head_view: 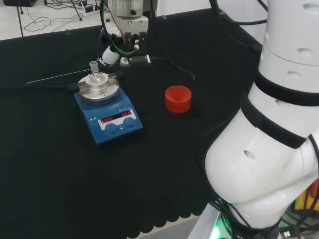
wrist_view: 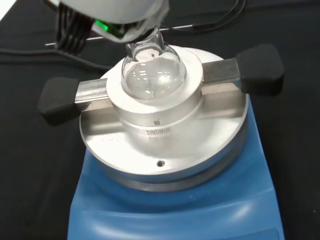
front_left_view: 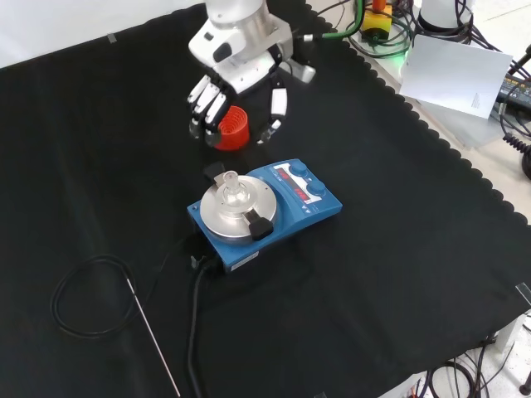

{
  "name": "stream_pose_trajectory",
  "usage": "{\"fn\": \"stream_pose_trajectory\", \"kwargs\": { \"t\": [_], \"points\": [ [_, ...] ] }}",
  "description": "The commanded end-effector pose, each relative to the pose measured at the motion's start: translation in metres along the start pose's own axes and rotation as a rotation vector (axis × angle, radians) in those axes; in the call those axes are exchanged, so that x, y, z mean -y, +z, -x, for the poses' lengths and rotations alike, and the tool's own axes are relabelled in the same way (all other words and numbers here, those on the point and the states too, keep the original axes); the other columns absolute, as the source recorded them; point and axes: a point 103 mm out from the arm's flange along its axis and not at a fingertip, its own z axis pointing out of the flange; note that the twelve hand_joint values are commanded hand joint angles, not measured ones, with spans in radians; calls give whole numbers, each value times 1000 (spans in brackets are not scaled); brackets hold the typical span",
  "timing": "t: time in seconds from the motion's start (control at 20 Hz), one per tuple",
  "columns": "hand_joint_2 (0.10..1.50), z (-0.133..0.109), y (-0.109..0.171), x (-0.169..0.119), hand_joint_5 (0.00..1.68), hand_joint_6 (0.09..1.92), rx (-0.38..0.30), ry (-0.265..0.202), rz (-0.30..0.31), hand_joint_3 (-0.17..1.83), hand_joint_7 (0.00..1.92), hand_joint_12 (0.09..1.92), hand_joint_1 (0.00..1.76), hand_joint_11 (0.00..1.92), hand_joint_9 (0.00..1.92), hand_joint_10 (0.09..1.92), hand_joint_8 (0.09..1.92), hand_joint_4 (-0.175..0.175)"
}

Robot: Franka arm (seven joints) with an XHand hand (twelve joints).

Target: Turn on the heater.

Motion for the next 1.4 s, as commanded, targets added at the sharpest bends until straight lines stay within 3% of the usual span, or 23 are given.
{"fn": "stream_pose_trajectory", "kwargs": {
  "t": [0.05, 0.4, 0.9, 1.15, 1.3, 1.4],
  "points": [
    [605, 7, -13, 43, 474, 664, -7, 16, 20, 641, 231, 1372, 915, 277, 473, 708, 748, -64],
    [613, 5, -8, 85, 480, 657, 4, 29, 6, 640, 274, 1368, 912, 312, 531, 713, 755, -65],
    [633, 5, 42, 144, 462, 657, 67, 52, -127, 742, 786, 1278, 1037, 585, 982, 638, 805, -71],
    [644, 4, 61, 155, 443, 626, 124, 44, -188, 756, 1030, 1114, 1081, 875, 1187, 707, 929, -97],
    [665, 4, 69, 159, 432, 598, 138, 37, -229, 734, 1279, 942, 1135, 1319, 1424, 1001, 1184, -136],
    [677, 3, 74, 161, 446, 602, 137, 31, -237, 726, 1362, 930, 1151, 1447, 1491, 1178, 1315, -144]
  ]
}}
